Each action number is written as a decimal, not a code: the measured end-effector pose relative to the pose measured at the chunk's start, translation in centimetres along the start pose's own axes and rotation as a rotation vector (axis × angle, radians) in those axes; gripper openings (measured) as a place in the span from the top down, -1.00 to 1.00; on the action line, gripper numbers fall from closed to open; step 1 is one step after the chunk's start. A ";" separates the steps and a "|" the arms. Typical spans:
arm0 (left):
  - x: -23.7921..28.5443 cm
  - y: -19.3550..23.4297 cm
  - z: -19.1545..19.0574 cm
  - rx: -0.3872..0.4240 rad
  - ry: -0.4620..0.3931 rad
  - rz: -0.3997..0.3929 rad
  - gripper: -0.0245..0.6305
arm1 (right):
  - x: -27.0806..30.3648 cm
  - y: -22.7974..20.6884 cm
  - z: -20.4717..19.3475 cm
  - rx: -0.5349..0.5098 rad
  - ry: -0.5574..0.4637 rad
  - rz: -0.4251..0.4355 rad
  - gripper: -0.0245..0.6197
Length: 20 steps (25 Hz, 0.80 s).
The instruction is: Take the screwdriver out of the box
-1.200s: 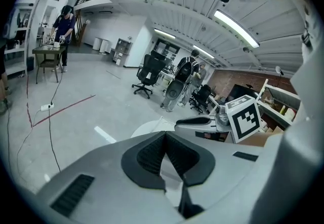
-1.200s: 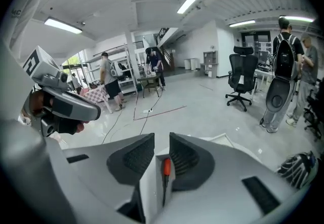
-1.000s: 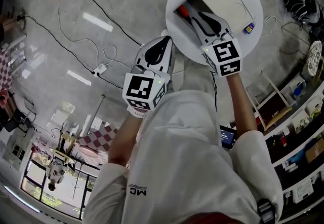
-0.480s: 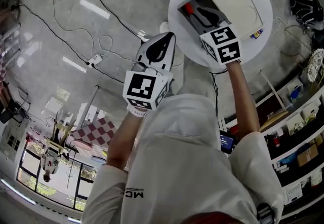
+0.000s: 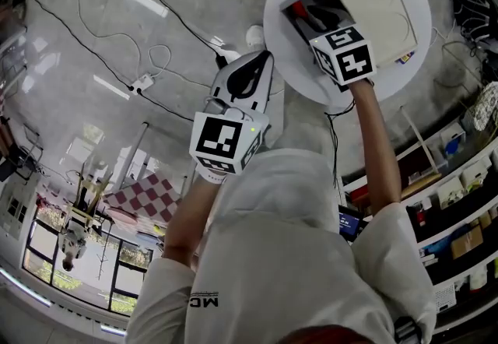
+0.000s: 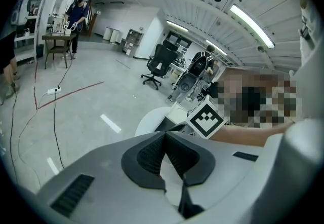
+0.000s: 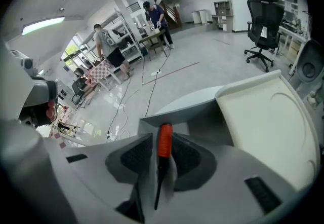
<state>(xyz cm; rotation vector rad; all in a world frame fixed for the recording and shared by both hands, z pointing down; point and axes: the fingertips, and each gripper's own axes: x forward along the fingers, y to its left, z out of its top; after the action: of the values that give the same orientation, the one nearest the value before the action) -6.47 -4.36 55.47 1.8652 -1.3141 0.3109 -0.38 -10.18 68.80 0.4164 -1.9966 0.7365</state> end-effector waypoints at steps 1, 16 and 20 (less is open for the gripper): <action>-0.1 0.1 -0.3 -0.003 0.003 0.002 0.89 | 0.3 -0.1 -0.2 0.004 0.009 0.003 0.44; -0.8 0.6 -2.0 -0.017 0.020 0.013 0.89 | 3.1 -0.9 -1.5 -0.013 0.101 -0.023 0.37; -0.9 0.4 -2.1 -0.015 0.018 0.009 0.89 | 3.4 -0.6 -1.6 -0.047 0.142 -0.027 0.42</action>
<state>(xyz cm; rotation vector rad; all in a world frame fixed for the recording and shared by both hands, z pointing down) -6.67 -2.24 56.48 1.8406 -1.3098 0.3205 -0.66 -9.57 72.53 0.3531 -1.8678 0.6825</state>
